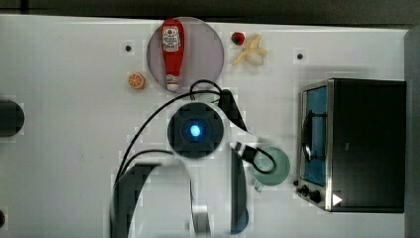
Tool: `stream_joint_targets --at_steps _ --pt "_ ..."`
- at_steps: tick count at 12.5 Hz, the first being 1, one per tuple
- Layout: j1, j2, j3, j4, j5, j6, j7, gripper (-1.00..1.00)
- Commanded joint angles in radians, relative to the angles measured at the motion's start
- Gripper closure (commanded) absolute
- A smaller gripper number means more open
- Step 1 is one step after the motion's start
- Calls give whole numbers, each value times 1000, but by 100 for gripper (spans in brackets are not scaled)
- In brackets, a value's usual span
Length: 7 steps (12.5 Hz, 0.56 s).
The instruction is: Drag strainer left to right.
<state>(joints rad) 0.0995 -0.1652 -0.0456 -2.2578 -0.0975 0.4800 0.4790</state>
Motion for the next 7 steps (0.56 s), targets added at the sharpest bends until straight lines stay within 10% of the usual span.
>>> stream_joint_targets --at_steps 1,7 --pt "-19 -101 -33 151 72 -206 -290 -100" --pt "-20 -129 -56 327 59 -375 -543 -100"
